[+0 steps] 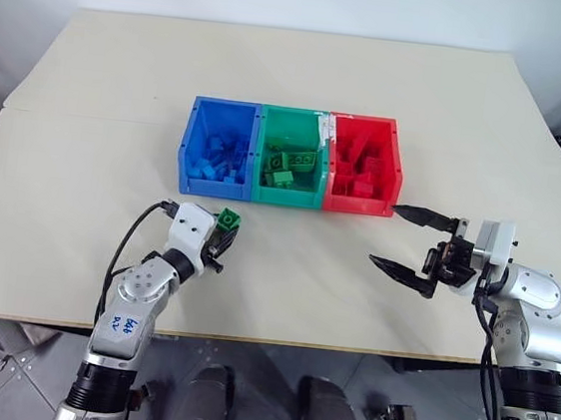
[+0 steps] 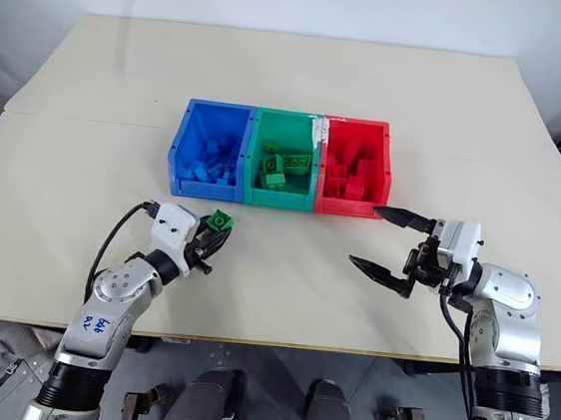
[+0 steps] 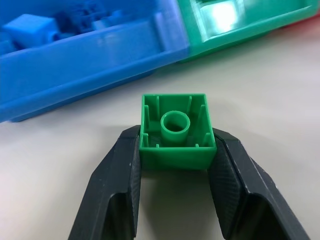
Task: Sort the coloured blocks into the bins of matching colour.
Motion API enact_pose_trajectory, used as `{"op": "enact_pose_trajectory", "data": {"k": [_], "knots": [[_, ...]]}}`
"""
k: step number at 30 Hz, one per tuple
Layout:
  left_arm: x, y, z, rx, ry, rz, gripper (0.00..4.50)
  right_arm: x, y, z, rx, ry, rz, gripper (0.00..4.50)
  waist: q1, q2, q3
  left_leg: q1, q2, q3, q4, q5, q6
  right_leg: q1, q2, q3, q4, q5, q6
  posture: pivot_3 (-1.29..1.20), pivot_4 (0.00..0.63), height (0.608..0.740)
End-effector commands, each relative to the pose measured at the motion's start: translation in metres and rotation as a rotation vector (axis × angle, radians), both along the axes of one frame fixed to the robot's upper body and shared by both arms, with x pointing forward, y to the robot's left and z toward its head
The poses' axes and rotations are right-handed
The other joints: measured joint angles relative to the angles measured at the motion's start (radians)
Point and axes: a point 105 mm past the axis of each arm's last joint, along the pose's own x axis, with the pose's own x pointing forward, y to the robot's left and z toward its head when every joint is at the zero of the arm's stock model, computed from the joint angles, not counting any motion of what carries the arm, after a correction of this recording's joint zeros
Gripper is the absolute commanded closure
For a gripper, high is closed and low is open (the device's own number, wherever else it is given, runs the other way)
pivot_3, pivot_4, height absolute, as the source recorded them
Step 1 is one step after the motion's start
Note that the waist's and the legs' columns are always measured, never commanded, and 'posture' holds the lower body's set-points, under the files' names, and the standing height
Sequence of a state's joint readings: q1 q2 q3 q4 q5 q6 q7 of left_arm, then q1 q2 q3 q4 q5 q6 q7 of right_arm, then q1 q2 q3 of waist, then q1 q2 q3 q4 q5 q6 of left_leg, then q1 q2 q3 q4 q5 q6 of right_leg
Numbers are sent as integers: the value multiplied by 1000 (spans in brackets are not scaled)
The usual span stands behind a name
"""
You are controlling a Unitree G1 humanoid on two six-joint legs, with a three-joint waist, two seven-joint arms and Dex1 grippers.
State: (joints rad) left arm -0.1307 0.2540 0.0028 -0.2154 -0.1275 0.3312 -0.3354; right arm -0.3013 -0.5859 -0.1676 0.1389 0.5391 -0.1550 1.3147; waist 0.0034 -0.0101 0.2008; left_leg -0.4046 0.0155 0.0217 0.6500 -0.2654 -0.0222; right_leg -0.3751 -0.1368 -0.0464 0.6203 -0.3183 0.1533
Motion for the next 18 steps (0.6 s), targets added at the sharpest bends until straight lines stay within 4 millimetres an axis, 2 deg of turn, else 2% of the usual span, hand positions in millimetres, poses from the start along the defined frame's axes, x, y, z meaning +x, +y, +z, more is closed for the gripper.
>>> {"op": "enact_pose_trajectory", "data": {"k": [1, 4, 6, 14, 18], "knots": [[-4, 4, 31, -74, -149, -62, 3011, -4, -9, 10, 13, -54, -37, 0, 0, 0, 0, 0, 0, 0, 0, 0, 0, 0, 0, 0, 0, 0, 0, 0, 150, 740], [-8, -1, 52, -55, -244, -175, 3011, -5, -11, 9, 23, -55, -60, 0, 1, 0, 0, 0, 0, 0, 0, 0, 0, 0, 0, 0, 0, 0, 0, 0, 150, 740], [-2, -10, 64, -17, -268, -254, 3011, -5, -13, 10, 29, -58, -76, 0, 5, 0, 0, 0, 0, 0, 0, 0, 0, 0, 0, 0, 0, 0, 0, 0, 150, 740], [72, -47, 97, 125, -277, -338, 3011, -7, -17, 9, 44, -69, -131, 0, 24, 0, 0, -1, -1, 0, 2, 1, 1, 1, 1, 0, 0, 1, 1, 0, 150, 740], [88, -66, 106, 181, -306, -416, 3011, -10, -19, 9, 55, -76, -161, 0, 20, 0, 0, -1, -1, 1, 1, 1, 1, 0, 1, 0, 1, 1, 1, 0, 150, 740]]}}
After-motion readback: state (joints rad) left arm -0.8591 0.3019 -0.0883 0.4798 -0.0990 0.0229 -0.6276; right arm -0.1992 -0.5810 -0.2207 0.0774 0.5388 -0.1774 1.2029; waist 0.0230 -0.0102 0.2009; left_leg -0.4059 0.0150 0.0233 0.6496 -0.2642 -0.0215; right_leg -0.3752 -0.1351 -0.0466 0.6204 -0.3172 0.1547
